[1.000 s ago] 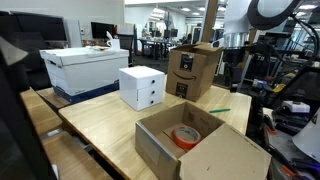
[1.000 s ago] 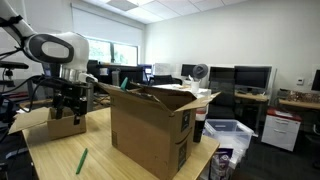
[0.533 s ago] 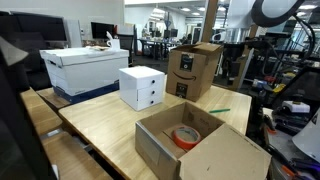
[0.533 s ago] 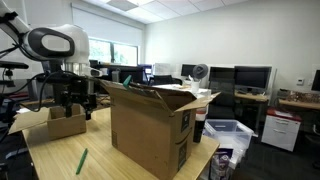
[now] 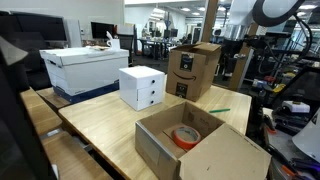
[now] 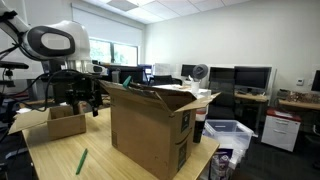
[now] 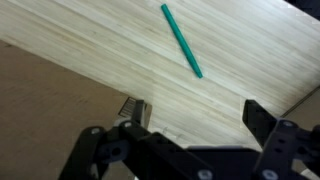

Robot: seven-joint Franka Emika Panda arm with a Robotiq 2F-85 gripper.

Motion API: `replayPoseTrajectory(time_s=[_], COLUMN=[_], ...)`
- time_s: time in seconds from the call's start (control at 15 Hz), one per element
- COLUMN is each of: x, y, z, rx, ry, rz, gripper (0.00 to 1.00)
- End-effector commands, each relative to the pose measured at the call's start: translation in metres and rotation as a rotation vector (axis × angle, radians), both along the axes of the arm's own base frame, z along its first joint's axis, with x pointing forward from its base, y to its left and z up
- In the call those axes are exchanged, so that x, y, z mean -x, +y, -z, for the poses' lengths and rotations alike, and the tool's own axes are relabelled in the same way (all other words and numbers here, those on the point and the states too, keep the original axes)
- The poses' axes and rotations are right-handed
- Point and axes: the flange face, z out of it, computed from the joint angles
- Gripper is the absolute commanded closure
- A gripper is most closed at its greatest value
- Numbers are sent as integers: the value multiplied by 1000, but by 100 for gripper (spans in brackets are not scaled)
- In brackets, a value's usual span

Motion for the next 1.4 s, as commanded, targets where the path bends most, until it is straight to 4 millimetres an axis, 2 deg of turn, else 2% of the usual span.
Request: replayPoseTrajectory(time_s=[0.0,0.67,0.8,0.87,1.33], x=[-7,-22,-23,-22,-34], y=[3,17,20,31,50], z=[9,37,39,29,35], rx=[15,102,142,171,233], ry=[-35,-119,-139,-151,-188], rz=[-11,-21,-37,-42,-30], gripper=[0,0,0,0,0])
